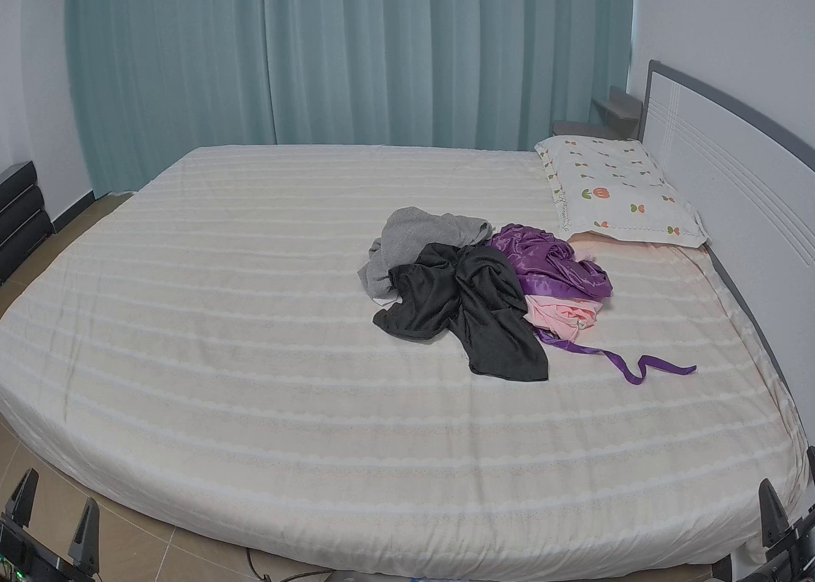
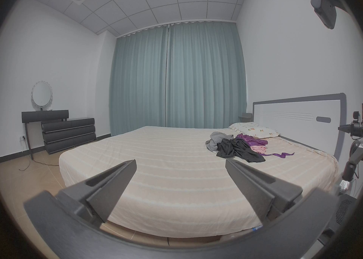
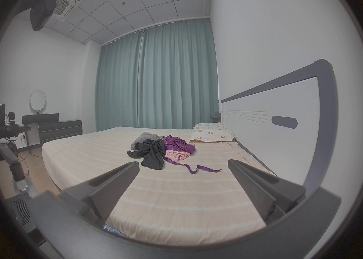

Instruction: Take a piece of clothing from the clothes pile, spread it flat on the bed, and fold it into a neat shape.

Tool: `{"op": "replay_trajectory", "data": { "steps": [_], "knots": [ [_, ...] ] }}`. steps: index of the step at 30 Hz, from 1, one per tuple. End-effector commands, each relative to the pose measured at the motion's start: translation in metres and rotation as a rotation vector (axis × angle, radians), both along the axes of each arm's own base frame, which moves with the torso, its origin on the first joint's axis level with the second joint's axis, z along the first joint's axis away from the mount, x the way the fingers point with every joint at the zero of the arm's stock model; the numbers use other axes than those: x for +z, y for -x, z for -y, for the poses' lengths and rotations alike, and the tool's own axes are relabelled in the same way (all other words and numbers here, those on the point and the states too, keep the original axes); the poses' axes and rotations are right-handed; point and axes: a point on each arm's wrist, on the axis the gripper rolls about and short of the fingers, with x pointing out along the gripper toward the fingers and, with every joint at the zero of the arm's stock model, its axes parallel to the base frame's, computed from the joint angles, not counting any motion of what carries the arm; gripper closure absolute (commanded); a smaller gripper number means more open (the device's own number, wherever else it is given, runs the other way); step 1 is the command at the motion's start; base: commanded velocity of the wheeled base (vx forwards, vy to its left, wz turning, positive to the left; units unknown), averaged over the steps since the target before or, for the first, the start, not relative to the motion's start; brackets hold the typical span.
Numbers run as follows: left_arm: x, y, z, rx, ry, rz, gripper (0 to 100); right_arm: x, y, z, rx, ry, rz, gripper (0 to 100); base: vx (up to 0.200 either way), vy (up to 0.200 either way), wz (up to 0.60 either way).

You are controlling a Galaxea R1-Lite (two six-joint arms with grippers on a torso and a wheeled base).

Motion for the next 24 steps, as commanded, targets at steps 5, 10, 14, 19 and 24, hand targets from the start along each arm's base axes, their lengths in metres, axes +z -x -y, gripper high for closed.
{"op": "replay_trajectory", "data": {
  "steps": [5, 10, 14, 19, 24],
  "knots": [
    [-0.005, 0.0, 0.0, 0.001, 0.0, 0.001, 0, 0.048, -0.013, -0.001, 0.071, 0.027, -0.044, 0, 0.0, 0.0, 0.0],
    [-0.005, 0.0, 0.0, 0.001, 0.0, 0.001, 0, 0.064, -0.057, -0.003, 0.109, -0.1, -0.236, 0, 0.0, 0.0, 0.0],
    [-0.005, 0.0, 0.0, 0.001, 0.0, 0.001, 0, 0.073, -0.103, -0.007, 0.18, -0.122, -0.376, 0, 0.0, 0.0, 0.0],
    [-0.005, 0.0, 0.0, 0.001, 0.0, 0.001, 0, 0.069, -0.17, -0.014, 0.19, -0.145, -0.557, 0, 0.0, 0.0, 0.0],
    [-0.005, 0.0, 0.0, 0.001, 0.0, 0.001, 0, 0.055, -0.234, -0.021, 0.185, -0.166, -0.646, 0, 0.0, 0.0, 0.0]
  ]
}}
